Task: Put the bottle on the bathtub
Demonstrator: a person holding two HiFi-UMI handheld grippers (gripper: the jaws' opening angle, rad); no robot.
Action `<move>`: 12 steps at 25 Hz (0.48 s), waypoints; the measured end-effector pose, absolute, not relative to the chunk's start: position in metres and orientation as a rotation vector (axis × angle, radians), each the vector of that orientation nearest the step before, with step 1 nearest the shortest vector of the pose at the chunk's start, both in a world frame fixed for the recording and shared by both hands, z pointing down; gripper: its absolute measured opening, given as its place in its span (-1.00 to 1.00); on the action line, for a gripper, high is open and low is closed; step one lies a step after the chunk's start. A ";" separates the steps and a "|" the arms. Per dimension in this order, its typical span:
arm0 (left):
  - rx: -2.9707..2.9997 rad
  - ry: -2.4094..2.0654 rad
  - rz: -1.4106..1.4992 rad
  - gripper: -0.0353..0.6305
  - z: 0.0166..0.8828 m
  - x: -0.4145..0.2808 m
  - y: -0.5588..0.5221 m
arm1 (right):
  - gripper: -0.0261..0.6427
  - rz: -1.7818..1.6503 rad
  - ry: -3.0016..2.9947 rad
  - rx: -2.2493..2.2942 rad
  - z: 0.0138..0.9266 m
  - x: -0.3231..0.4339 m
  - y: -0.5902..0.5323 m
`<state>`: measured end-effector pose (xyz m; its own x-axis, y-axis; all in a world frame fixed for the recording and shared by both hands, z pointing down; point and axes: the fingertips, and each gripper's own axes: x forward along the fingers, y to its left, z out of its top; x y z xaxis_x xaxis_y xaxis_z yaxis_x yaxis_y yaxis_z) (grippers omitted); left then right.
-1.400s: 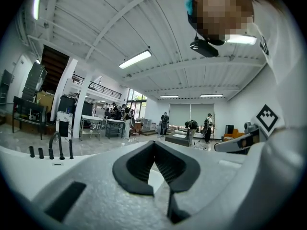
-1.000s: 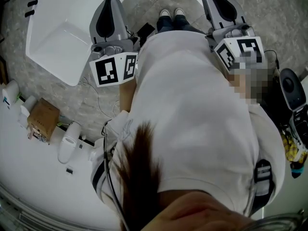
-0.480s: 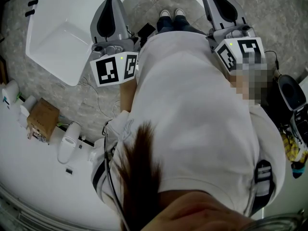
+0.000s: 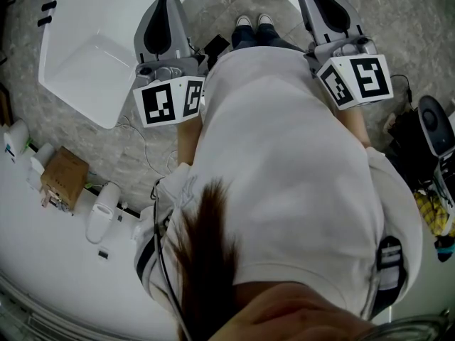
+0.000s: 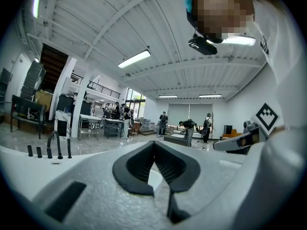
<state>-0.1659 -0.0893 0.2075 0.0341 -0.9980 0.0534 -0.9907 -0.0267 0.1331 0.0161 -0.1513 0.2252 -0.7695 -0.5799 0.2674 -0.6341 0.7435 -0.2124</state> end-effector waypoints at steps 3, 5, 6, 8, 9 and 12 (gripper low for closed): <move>2.159 -2.089 -0.085 -0.85 0.207 -0.166 -0.090 | -0.88 0.432 -2.758 0.971 0.224 0.015 -0.152; 2.161 -2.086 -0.084 -0.85 0.207 -0.166 -0.089 | -0.88 0.431 -2.757 0.973 0.224 0.016 -0.151; 2.162 -2.085 -0.083 -0.85 0.208 -0.166 -0.089 | -0.88 0.430 -2.757 0.974 0.224 0.016 -0.151; 2.162 -2.086 -0.083 -0.85 0.208 -0.166 -0.089 | -0.88 0.430 -2.756 0.976 0.225 0.016 -0.151; 2.161 -2.087 -0.084 -0.85 0.208 -0.166 -0.089 | -0.89 0.430 -2.756 0.977 0.225 0.017 -0.151; 2.158 -2.087 -0.083 -0.85 0.208 -0.166 -0.089 | -0.89 0.422 -2.756 0.968 0.224 0.016 -0.151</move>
